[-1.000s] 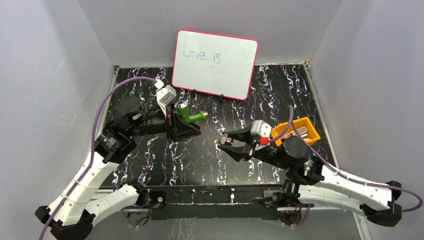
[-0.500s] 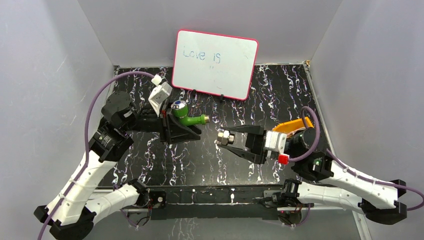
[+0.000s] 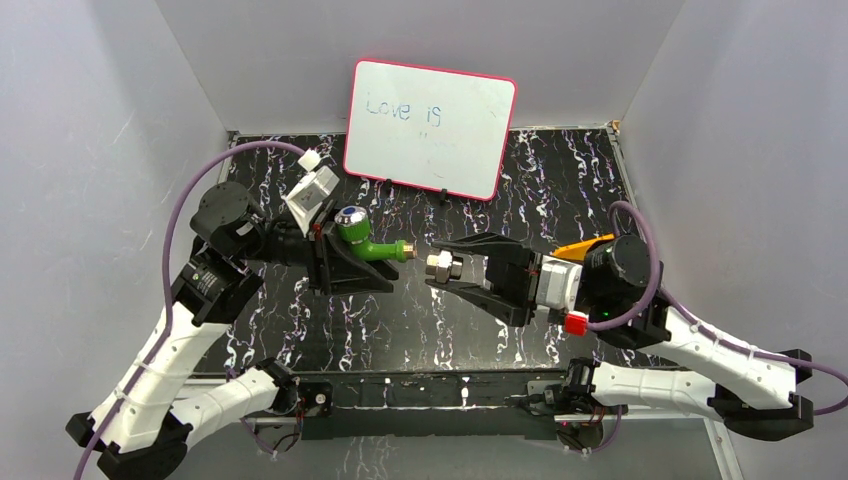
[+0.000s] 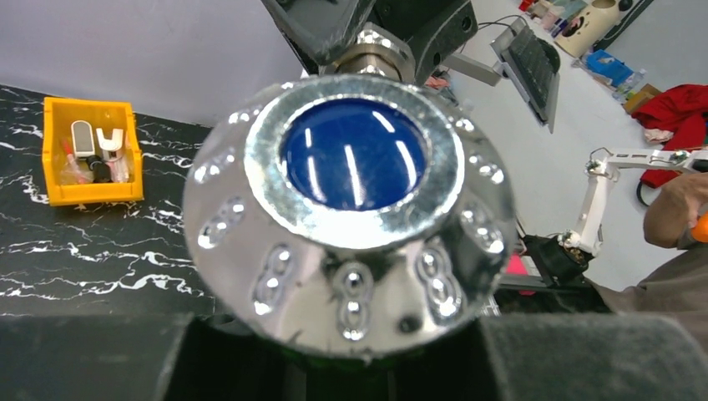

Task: Install the water faucets
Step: Place the adaptor at the center of the board.

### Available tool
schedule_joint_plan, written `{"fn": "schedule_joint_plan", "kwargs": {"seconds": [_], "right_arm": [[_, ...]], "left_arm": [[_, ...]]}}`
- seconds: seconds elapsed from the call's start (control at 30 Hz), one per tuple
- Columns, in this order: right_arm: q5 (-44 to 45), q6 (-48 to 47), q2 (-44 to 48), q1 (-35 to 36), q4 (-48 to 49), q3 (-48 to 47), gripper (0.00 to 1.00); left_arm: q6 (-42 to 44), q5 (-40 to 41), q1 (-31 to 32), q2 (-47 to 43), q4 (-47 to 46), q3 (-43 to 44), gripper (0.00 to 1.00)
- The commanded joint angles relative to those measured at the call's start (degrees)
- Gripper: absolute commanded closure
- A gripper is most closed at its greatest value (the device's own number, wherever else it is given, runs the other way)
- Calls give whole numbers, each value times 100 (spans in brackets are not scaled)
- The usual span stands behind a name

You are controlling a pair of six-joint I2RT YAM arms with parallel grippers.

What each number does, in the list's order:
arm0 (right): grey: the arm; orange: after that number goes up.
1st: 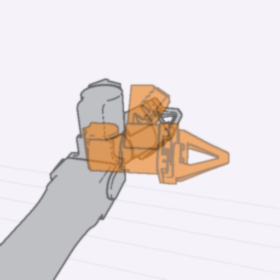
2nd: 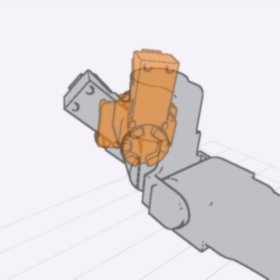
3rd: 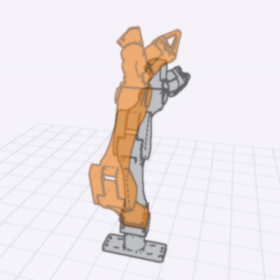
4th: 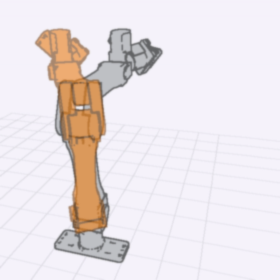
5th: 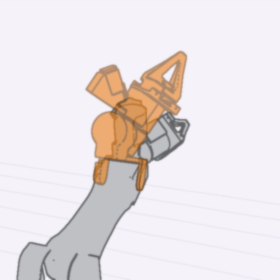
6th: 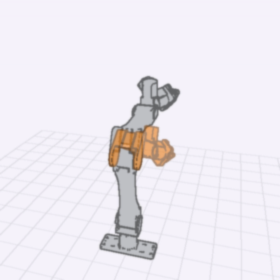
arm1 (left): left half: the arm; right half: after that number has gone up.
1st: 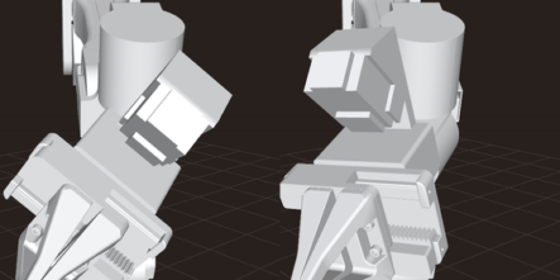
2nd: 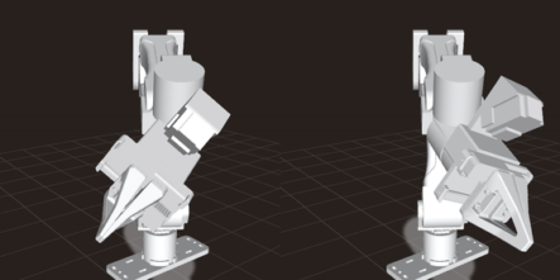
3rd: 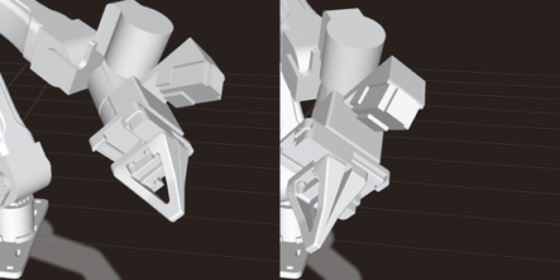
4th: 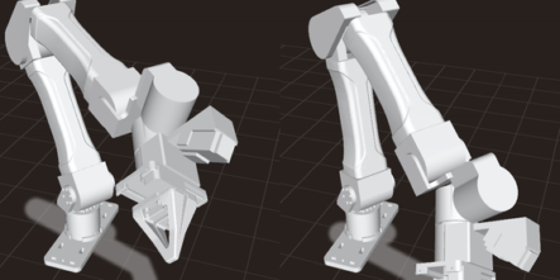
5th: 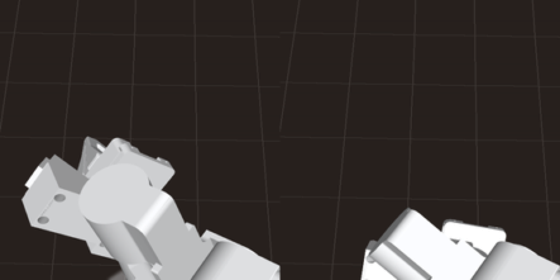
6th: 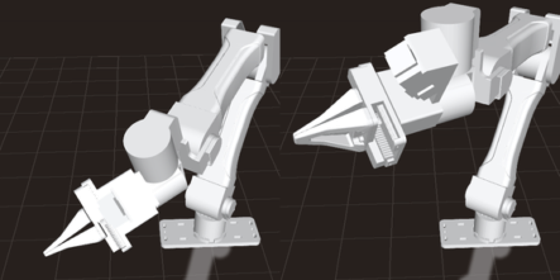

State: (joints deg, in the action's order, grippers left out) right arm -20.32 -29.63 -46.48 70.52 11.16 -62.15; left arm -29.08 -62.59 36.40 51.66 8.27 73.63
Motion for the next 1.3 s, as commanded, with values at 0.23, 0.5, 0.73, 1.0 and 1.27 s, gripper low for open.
{"fn": "schedule_joint_plan", "kwargs": {"seconds": [0.23, 0.5, 0.73, 1.0, 1.27], "right_arm": [[-101, -388, -137, 14, -248, -847, 100], [7, -500, -219, 14, -585, -1065, 100], [16, -508, -281, 14, -668, -1142, 100], [29, -490, -314, 14, -609, -1115, 100], [-84, -398, -416, 14, -443, -1100, 100]], "left_arm": [[-257, -477, 16, 161, -89, 351, 100], [-194, -449, 16, 204, -51, 378, 100], [-246, -764, 11, 236, -29, 375, 100], [-178, -821, 16, 224, 94, 366, 100], [-115, -780, 16, 248, 189, 353, 100]]}}
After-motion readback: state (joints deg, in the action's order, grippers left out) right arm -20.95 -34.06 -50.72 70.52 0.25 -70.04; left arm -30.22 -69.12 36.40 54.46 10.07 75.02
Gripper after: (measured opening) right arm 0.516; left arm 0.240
